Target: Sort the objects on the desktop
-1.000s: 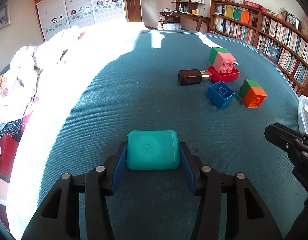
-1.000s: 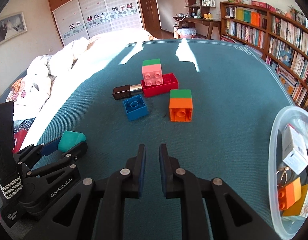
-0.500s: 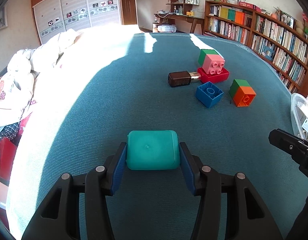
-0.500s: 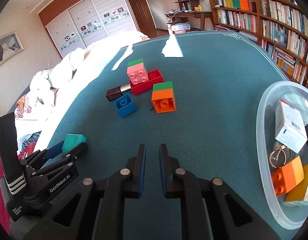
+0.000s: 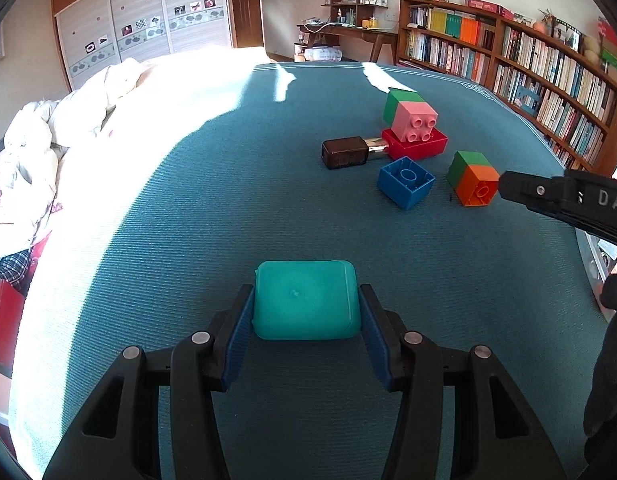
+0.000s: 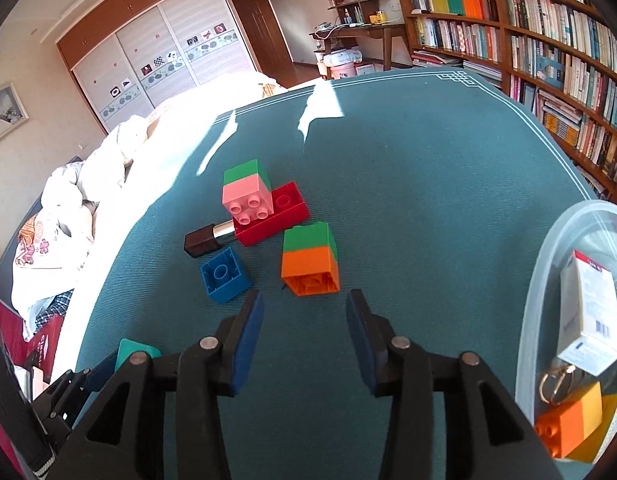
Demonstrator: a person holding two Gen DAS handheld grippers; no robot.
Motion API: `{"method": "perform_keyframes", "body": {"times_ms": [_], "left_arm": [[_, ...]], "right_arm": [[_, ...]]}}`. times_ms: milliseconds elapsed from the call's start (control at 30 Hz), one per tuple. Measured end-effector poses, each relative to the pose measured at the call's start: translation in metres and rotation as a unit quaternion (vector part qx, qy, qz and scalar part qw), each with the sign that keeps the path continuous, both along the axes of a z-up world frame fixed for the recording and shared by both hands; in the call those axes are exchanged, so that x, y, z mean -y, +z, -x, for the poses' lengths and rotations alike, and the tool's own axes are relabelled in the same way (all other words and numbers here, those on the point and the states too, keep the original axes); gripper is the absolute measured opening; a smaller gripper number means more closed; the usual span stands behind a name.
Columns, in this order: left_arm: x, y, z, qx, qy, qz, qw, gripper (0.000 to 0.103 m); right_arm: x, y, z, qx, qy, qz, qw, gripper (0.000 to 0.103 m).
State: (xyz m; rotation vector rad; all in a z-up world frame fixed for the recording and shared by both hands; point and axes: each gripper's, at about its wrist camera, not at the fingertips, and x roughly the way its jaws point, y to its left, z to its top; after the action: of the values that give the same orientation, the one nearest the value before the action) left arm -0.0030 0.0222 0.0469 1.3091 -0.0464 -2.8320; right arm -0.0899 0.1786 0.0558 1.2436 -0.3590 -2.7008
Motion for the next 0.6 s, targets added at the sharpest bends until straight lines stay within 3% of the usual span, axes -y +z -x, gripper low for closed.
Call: {"method": "perform_keyframes", "body": {"times_ms": [233,300,600], "left_arm": [[-0.001,-0.006,0.009,0.005,-0.006,-0.006,1.0000,0.054],[-0.003,-0.006,0.012,0.004,-0.008,-0.004,1.0000,0.054],[-0.015,-0.007,0.018,0.003,-0.013,0.008,0.9999,0.054]], "right_arm": [[0.022,-0.020,0.036,0.018,0.005,-0.056,0.998,0.047],[0.025,-0.026,0.039,0.021,0.002,-0.071,0.997,0.038],[0.026,-0.018,0.008,-0.016,0.004,-0.097,0.995,0.036]]}}
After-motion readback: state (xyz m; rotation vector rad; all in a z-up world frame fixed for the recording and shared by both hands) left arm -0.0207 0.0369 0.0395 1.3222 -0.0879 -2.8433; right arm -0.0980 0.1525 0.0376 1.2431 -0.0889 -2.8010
